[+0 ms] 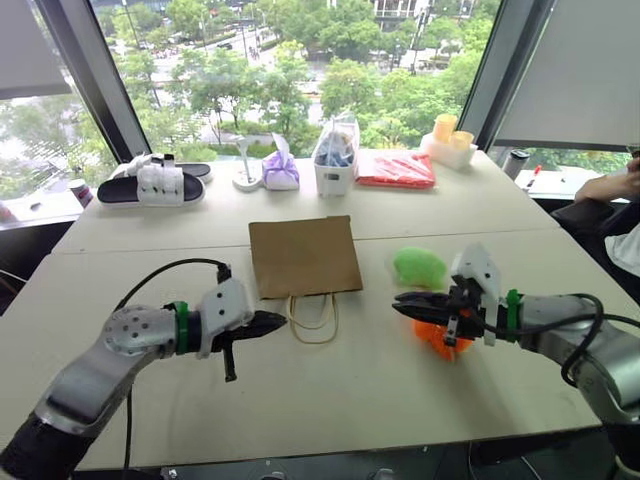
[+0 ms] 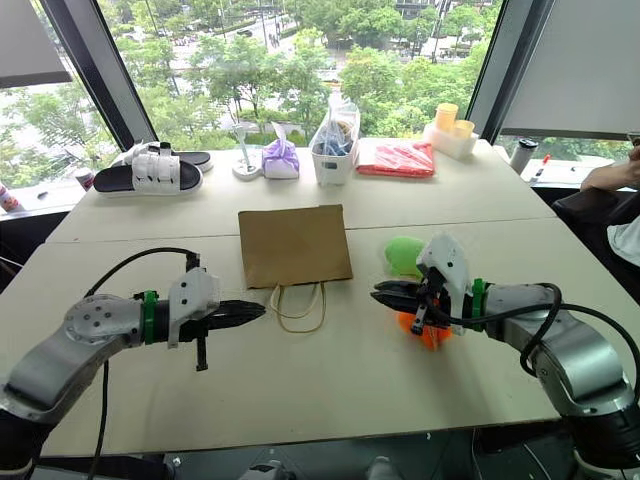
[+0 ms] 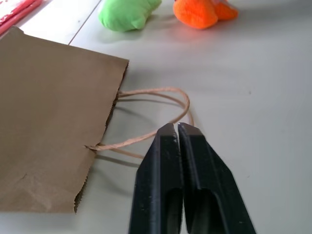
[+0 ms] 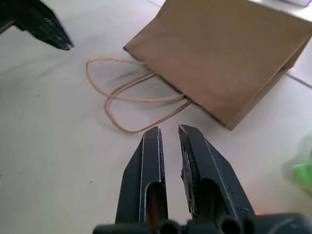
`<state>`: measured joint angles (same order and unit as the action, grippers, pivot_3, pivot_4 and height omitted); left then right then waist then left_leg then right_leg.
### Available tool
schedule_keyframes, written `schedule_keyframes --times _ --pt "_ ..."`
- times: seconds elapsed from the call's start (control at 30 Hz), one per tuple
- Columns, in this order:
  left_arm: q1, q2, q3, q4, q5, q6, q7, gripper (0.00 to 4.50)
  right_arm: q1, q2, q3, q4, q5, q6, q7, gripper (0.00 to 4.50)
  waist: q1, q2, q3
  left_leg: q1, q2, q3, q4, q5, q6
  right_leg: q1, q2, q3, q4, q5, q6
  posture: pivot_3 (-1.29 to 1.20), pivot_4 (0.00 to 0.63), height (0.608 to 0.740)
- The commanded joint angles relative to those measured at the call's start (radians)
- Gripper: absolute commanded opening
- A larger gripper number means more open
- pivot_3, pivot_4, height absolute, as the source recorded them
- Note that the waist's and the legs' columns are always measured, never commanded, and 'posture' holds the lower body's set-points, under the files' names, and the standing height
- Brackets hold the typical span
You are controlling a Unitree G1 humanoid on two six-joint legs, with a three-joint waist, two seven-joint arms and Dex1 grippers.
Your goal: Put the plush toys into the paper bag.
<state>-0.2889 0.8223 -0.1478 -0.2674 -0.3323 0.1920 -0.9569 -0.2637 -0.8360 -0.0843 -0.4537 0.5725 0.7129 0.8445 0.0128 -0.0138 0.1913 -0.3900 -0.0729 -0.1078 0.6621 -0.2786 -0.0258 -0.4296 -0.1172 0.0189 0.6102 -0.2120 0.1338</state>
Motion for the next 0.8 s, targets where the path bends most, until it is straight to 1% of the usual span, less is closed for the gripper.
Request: schedule_keyframes --times 0.03,0.1,0.13,0.2,0.27,0.4,0.57,0.67,0.73,0.8 --pt "-0.044 -0.015 -0.004 0.074 0.059 -0.116 -0.049 1.84 0.008 0.015 -0.037 -0.063 0.016 -0.003 -0.032 0.54 -0.001 0.0 0.0 0.0 0.0 0.0 0.0 0.0 0.0 0.0 0.0 0.0 0.0 0.0 0.0 0.0 0.15 0.74" --pt "-0.064 -0.024 -0.006 0.123 0.088 -0.18 -0.076 2.89 0.02 0.018 -0.041 -0.076 0.014 -0.002 -0.045 0.54 0.0 0.0 0.0 0.0 0.0 -0.001 0.0 0.0 0.0 0.0 0.0 0.0 0.0 0.002 0.003 0.0 0.15 0.74" --pt "-0.074 -0.03 -0.011 0.146 0.104 -0.205 -0.083 3.53 0.025 0.018 -0.042 -0.078 0.011 -0.005 -0.049 0.54 -0.001 0.0 0.0 0.0 0.0 -0.001 0.0 0.0 0.0 0.0 0.0 0.0 0.0 0.002 0.003 0.0 0.15 0.74" --pt "-0.093 -0.052 -0.023 0.189 0.127 -0.253 -0.095 4.46 0.028 0.019 -0.044 -0.079 0.01 -0.007 -0.056 0.54 -0.001 0.0 0.0 0.0 0.0 -0.002 0.0 0.0 0.0 0.0 0.0 0.0 0.0 0.002 0.003 0.0 0.15 0.74" --pt "-0.116 -0.091 -0.036 0.233 0.148 -0.293 -0.091 4.49 0.03 0.019 -0.045 -0.079 0.011 -0.009 -0.06 0.54 0.0 0.0 0.0 0.0 0.0 -0.002 0.0 0.0 0.0 0.0 0.0 0.0 0.0 0.002 0.003 0.0 0.15 0.74" --pt "-0.165 -0.2 -0.071 0.35 0.211 -0.374 -0.051 4.49 0.033 0.016 -0.043 -0.081 0.002 -0.015 -0.067 0.54 0.002 0.0 0.0 0.0 -0.001 -0.001 0.001 0.0 0.0 0.001 0.0 -0.001 0.0 0.002 0.003 0.0 0.15 0.74" --pt "-0.199 -0.264 -0.071 0.446 0.254 -0.452 -0.035 4.49 0.034 0.021 -0.031 -0.091 0.0 -0.013 -0.079 0.54 -0.003 0.0 0.0 0.001 -0.001 -0.001 0.001 0.0 0.0 0.0 0.0 -0.001 0.002 0.002 0.004 0.0 0.15 0.74" --pt "-0.212 -0.283 -0.066 0.467 0.252 -0.466 -0.039 3.71 0.04 0.047 -0.004 -0.117 0.001 0.0 -0.11 0.54 -0.002 0.0 0.0 0.001 -0.001 -0.001 0.001 0.0 0.0 0.0 0.0 -0.001 0.002 0.002 0.004 0.0 0.15 0.74" --pt "-0.22 -0.291 -0.06 0.47 0.248 -0.465 -0.04 2.78 0.047 0.078 0.024 -0.14 -0.003 0.01 -0.144 0.54 -0.001 0.0 0.0 0.001 -0.001 -0.002 0.001 0.0 0.0 0.0 0.0 -0.001 0.002 0.002 0.004 0.0 0.15 0.74" --pt "-0.225 -0.293 -0.053 0.467 0.241 -0.464 -0.044 1.75 0.057 0.099 0.052 -0.149 -0.026 0.003 -0.167 0.54 -0.001 0.0 0.0 0.001 -0.001 -0.002 0.001 0.0 0.0 0.0 0.0 -0.001 0.002 0.002 0.004 0.0 0.15 0.74"
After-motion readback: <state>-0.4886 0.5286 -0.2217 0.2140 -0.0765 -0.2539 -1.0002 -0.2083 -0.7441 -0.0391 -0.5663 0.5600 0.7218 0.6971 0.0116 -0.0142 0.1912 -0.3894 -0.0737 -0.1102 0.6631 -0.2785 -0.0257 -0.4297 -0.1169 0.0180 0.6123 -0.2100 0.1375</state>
